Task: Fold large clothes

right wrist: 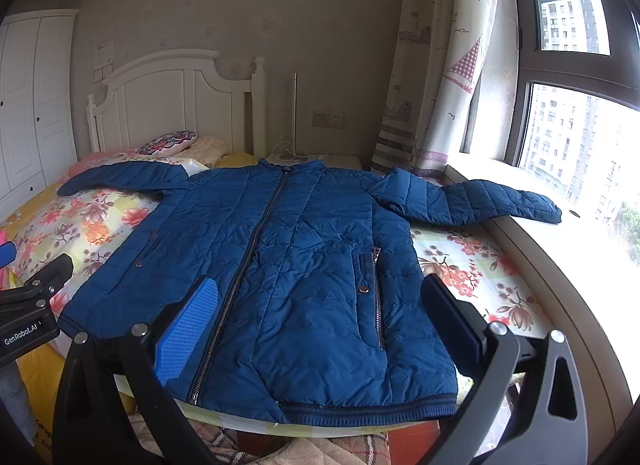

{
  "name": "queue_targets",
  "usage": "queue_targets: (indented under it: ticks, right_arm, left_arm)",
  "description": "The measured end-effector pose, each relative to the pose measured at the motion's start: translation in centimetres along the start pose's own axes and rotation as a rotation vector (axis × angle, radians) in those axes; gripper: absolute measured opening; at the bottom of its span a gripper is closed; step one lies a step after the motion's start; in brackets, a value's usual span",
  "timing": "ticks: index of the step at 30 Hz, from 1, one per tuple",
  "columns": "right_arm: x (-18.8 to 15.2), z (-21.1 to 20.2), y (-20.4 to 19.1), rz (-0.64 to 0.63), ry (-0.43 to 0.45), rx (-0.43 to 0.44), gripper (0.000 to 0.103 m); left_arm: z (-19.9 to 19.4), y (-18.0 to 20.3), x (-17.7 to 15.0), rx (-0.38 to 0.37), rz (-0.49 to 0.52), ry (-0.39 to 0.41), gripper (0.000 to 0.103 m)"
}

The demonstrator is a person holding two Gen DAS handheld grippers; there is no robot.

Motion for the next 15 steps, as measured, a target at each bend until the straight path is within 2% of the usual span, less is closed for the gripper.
queue_targets:
  ticks: [15]
  right_arm:
    - [-0.1, 0.1, 0.0, 0.001, -0.004, 0.005, 0.101]
  left_arm:
    - [-0.4, -1.7, -0.3, 0.001, -0.001, 0.004, 0.099]
Point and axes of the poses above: each gripper's, at about its wrist camera, not at the fingertips, and z roughly the way its jaws point, y to its right, x to its top, the point moved 5 cm from there along z, roughly the way its jaws point, and after that the axes turned 13 degrees about -x, right-handed, at the moved point
